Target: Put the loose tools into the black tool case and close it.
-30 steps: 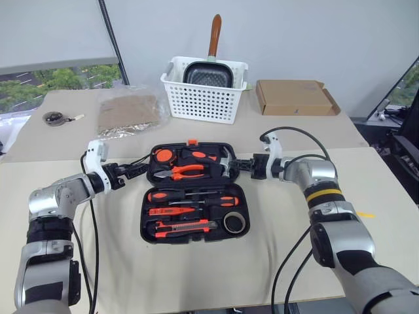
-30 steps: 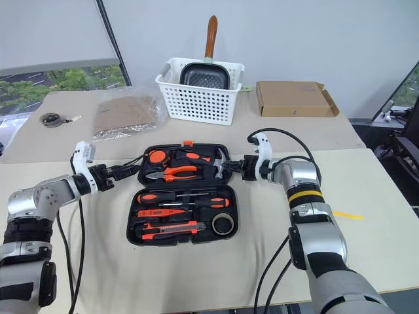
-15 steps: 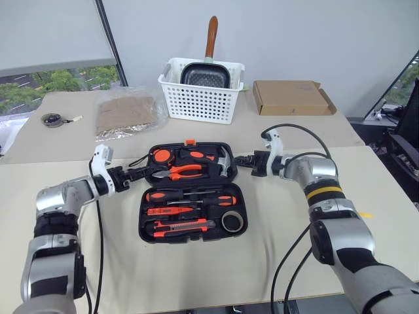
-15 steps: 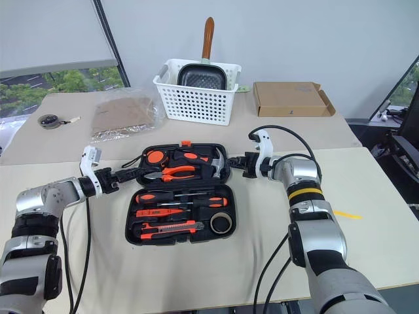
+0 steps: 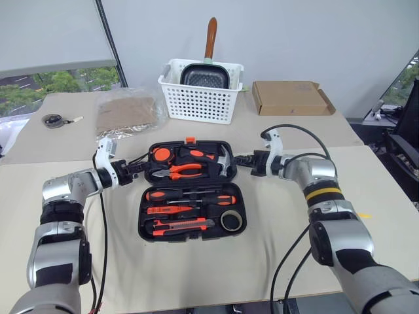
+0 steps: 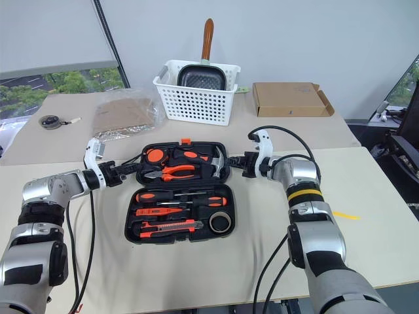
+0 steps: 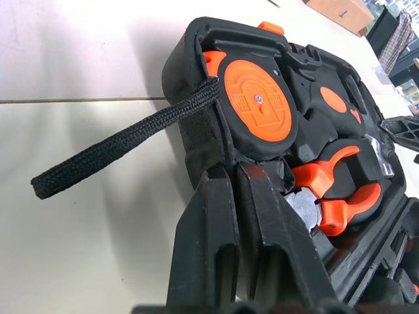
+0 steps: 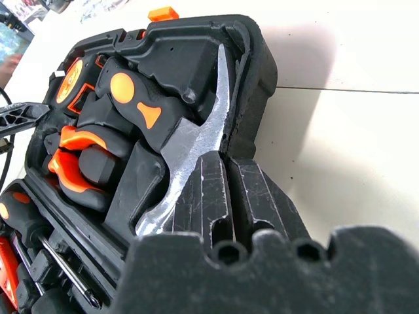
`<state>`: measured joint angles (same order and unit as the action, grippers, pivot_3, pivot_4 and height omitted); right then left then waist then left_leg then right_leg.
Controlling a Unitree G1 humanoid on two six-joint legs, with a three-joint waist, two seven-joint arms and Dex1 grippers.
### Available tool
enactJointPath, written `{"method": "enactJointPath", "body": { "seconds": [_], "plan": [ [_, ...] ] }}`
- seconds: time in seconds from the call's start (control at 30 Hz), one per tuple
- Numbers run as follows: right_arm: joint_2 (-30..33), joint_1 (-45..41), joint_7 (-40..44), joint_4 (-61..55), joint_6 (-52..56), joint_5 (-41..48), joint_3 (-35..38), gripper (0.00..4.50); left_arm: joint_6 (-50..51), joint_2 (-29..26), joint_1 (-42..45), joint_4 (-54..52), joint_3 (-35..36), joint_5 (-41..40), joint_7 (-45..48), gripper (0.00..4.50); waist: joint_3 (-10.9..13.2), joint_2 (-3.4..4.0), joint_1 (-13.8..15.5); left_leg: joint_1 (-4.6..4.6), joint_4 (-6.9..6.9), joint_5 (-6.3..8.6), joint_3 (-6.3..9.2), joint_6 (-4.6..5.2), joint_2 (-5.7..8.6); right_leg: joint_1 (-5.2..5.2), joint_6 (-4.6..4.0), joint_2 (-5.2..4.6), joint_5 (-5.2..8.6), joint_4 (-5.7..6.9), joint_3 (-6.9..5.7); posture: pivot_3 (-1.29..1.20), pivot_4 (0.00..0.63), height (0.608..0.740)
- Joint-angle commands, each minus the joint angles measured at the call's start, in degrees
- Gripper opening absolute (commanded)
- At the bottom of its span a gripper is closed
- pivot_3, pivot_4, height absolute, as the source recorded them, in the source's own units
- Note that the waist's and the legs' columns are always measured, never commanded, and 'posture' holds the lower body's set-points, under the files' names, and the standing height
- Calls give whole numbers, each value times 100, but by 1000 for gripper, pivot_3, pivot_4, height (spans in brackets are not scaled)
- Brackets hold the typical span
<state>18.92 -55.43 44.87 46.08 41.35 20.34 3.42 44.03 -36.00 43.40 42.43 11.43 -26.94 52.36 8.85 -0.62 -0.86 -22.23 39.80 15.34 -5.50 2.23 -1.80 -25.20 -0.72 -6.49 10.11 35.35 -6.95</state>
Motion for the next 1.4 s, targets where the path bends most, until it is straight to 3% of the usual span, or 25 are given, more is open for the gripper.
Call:
{"method": "enactJointPath", "body": {
  "seconds": [0.03, 0.4, 0.57, 0.7, 0.93, 1.1, 1.2, 1.33, 1.4],
  "plan": [
    [-45, -74, 93, -310, -457, 81, 211, 0, 53, -17, 85, -133, -61, -24, 363, 33, 0, 0, -4, 0, 0, 0, 0, 0, 0, 0, 0, 0, 0, 8, 0, 0, 150, 700],
    [-82, -465, 390, 84, -1673, 106, 406, 0, -675, 193, 394, -847, 119, -98, 269, 33, 3, -3, 7, -22, 0, 0, 5, 1, 5, -12, -4, -1, -3, -3, -3, 0, 150, 700],
    [-70, -405, 653, -41, -2160, 138, 438, 0, -1320, 243, 130, -1450, 82, 84, 174, 33, 5, -5, -8, -41, -2, -1, 3, 0, 4, -29, -6, 4, -4, -11, -4, 0, 150, 700],
    [-68, -24, 1041, -506, -2723, 68, 313, 0, -2038, 217, -517, -2146, 13, 270, 323, 33, 5, -4, -35, -47, -10, -1, -11, 0, 4, -44, -7, 3, -5, -17, 1, 0, 150, 700],
    [-67, 1370, 1368, -1984, -4645, -542, -231, 0, -3867, 351, -1609, -2957, 107, 730, 13, 33, 5, -4, 2, -52, -17, 0, -16, -2, 2, -51, -6, 2, -4, -23, -1, 0, 150, 700],
    [-30, 1969, 1052, -2001, -6488, -1173, -366, 0, -5625, 467, -2430, -3219, -51, 1452, -303, 33, 5, -4, -11, -18, -8, 2, -25, 2, -5, -26, 0, 0, -2, -28, 6, 0, 150, 700],
    [-14, 2109, 906, -1841, -7046, -1306, -333, 0, -6500, 478, -2795, -3126, -110, 1783, -469, 33, 6, -3, -6, 14, -9, 12, -26, 15, -13, -4, 25, -1, 15, -31, 9, 0, 150, 700],
    [99, 2237, 855, -1653, -7728, -1479, -385, 0, -6941, 451, -3115, -2969, -139, 1862, -520, 33, 6, -3, 2, 23, -6, 16, -29, 36, -17, -4, 5, -1, 3, -23, 10, 0, 150, 700],
    [210, 2383, 927, -1682, -7781, -1495, -437, 0, -6824, 289, -3363, -3065, -214, 1746, -253, 708, 5, -2, 3, 25, -5, 10, -29, 37, -19, -5, 3, -1, 1, -17, 10, 0, 150, 700]
  ]
}}
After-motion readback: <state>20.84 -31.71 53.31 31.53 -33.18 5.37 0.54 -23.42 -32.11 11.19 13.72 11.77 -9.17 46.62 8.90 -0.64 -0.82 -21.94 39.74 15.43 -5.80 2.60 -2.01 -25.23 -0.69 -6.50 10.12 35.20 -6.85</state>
